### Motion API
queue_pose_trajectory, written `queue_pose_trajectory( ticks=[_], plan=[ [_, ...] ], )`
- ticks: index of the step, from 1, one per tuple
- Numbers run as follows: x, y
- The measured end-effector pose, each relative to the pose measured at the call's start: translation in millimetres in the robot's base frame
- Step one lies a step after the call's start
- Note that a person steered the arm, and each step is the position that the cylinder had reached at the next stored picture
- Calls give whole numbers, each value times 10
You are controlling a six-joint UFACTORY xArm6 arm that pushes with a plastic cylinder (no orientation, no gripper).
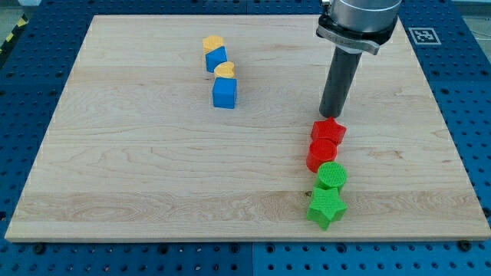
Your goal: Separate red blocks from the green blocks
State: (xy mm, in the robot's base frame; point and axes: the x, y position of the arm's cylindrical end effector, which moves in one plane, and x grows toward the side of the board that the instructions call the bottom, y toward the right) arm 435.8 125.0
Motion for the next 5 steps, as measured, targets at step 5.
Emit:
queue_pose_trajectory(
  ticks=[5],
  plan=[
    [422,-703]
  ],
)
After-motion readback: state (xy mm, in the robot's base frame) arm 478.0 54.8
